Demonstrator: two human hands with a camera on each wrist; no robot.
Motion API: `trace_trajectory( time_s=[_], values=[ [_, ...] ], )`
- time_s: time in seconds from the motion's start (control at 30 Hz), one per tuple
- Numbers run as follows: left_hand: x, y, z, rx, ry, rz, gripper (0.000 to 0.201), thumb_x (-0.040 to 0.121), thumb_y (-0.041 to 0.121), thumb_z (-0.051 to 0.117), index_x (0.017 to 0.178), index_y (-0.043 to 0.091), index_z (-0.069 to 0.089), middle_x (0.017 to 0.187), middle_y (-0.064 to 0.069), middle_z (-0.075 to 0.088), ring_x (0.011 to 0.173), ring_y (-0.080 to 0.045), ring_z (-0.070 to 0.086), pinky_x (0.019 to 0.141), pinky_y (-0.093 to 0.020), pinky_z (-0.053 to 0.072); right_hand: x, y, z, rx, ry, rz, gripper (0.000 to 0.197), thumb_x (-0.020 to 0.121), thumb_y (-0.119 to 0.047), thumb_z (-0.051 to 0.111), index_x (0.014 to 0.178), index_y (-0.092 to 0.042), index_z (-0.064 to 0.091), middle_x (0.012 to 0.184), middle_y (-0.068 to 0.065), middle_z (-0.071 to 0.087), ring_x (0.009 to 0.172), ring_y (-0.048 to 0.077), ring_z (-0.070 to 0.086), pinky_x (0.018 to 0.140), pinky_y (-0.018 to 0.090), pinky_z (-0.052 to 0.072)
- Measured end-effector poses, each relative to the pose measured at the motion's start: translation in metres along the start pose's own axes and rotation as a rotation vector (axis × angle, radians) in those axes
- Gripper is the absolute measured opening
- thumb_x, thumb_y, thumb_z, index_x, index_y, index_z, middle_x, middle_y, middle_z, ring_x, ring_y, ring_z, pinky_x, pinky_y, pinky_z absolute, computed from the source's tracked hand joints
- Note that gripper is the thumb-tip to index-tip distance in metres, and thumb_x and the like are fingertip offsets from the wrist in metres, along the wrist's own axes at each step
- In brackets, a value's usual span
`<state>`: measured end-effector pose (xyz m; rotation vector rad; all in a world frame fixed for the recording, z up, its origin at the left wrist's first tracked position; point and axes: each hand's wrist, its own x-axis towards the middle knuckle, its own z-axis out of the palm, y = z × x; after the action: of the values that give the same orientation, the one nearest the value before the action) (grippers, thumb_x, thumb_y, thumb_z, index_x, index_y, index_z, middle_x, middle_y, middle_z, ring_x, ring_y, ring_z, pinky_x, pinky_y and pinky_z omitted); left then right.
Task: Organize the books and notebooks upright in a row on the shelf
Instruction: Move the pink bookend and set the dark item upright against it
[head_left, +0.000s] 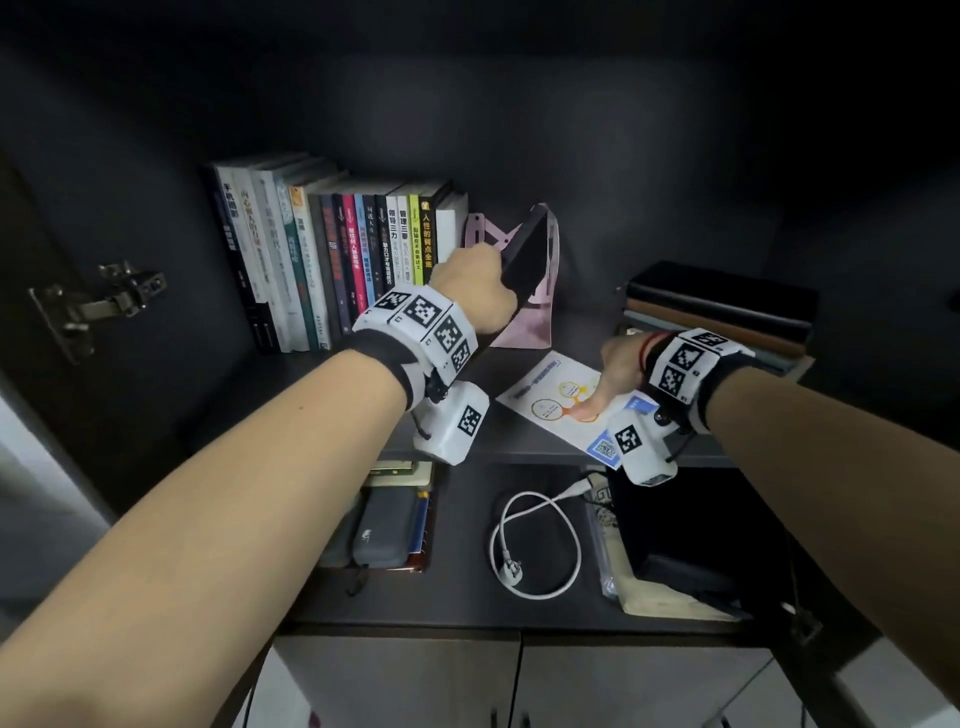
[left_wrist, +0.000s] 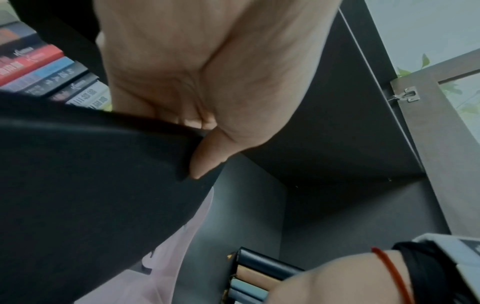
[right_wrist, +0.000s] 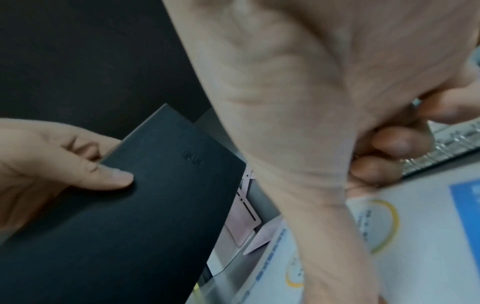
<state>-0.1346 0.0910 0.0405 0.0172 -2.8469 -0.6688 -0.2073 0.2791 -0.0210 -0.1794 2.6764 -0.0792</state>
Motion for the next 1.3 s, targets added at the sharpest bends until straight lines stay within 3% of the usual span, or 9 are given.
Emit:
trace_trajectory(
  time_s=[0.1,0.23,0.4,0.5,0.7,0.87,1.0,1.17,1.3],
  values=[
    [0.003,-0.009,-0.001,-0.005,0.067,-0.015,0.016,0.093,0.007,0.051,0.108,0.007,0.057,0.098,-0.009,0.056,0.089,-0.031,0.055,0.073,-0.036,0.045,0.006,0.011,-0.002,0.123,0.024,-0.106,0.056,0.075,-0.056,0.085,0.108,-0.011,0.075,0.106,0.004,0.08,0.102,0.025,0.075,0.098,0.038,0.058],
    [0.012,-0.022,-0.01,-0.225,0.186,-0.088,0.027,0.091,0.011,0.053,0.118,0.009,0.06,0.107,-0.008,0.062,0.094,-0.028,0.057,0.078,-0.037,0.049,0.003,0.018,-0.011,0.884,0.11,-0.368,0.034,0.097,-0.017,0.069,0.123,0.004,0.065,0.118,0.023,0.074,0.091,0.03,0.075,0.08,0.04,0.064],
    [0.023,-0.04,-0.011,-0.745,0.279,-0.293,0.032,0.074,0.019,0.053,0.105,0.013,0.063,0.109,-0.011,0.069,0.1,-0.034,0.068,0.092,-0.046,0.059,-0.016,-0.007,-0.023,1.393,0.254,-0.602,0.023,0.105,-0.011,0.054,0.126,-0.005,0.062,0.116,0.015,0.075,0.097,0.025,0.077,0.08,0.038,0.065],
    [0.009,-0.035,-0.008,-0.879,0.247,-0.267,0.017,0.099,0.011,0.052,0.114,0.016,0.06,0.112,-0.001,0.063,0.116,-0.026,0.057,0.093,-0.024,0.051,-0.009,-0.028,-0.02,1.362,0.448,-0.509,0.016,0.106,-0.017,0.056,0.114,-0.007,0.065,0.12,0.018,0.073,0.112,0.035,0.072,0.098,0.052,0.058],
    [0.005,-0.036,0.012,-0.911,0.292,-0.135,0.046,0.1,0.035,0.055,0.137,0.008,0.051,0.133,-0.007,0.065,0.122,-0.026,0.062,0.106,-0.049,0.05,-0.002,-0.06,-0.01,1.331,0.44,-0.425,0.029,0.105,-0.025,0.059,0.106,0.002,0.07,0.119,0.022,0.075,0.101,0.031,0.074,0.097,0.052,0.059],
    [-0.001,-0.047,0.005,-0.819,0.361,-0.181,0.055,0.102,0.033,0.052,0.15,0.009,0.04,0.15,-0.009,0.051,0.138,-0.028,0.048,0.117,-0.043,0.038,-0.003,-0.052,-0.027,1.052,0.731,-0.273,0.033,0.084,-0.044,0.076,0.086,-0.014,0.063,0.1,0.005,0.077,0.097,0.028,0.075,0.088,0.047,0.062],
    [-0.004,-0.055,0.009,-0.747,0.423,-0.174,0.044,0.107,0.021,0.047,0.147,0.008,0.036,0.122,-0.008,0.053,0.116,-0.027,0.052,0.092,-0.026,0.036,-0.019,-0.055,-0.035,0.905,0.906,-0.279,0.019,0.092,-0.028,0.069,0.098,-0.01,0.065,0.106,0.007,0.074,0.106,0.03,0.069,0.088,0.033,0.053],
    [-0.007,-0.042,0.019,-0.811,0.387,-0.053,0.018,0.103,0.025,0.054,0.113,0.012,0.045,0.099,-0.002,0.059,0.089,-0.02,0.059,0.086,-0.038,0.05,-0.031,-0.095,-0.008,0.83,0.765,-0.529,0.026,0.101,-0.037,0.06,0.097,-0.012,0.059,0.094,0.005,0.068,0.086,0.016,0.066,0.074,0.033,0.057],
    [-0.009,-0.041,0.017,-1.047,0.19,-0.08,0.072,0.086,0.081,0.035,0.108,0.02,0.064,0.12,-0.002,0.069,0.114,-0.018,0.064,0.103,-0.048,0.048,-0.034,-0.105,0.002,1.134,0.468,-0.569,0.055,0.085,-0.066,0.066,0.114,-0.022,0.053,0.117,0.003,0.071,0.092,0.02,0.078,0.063,0.041,0.065]
  ],
)
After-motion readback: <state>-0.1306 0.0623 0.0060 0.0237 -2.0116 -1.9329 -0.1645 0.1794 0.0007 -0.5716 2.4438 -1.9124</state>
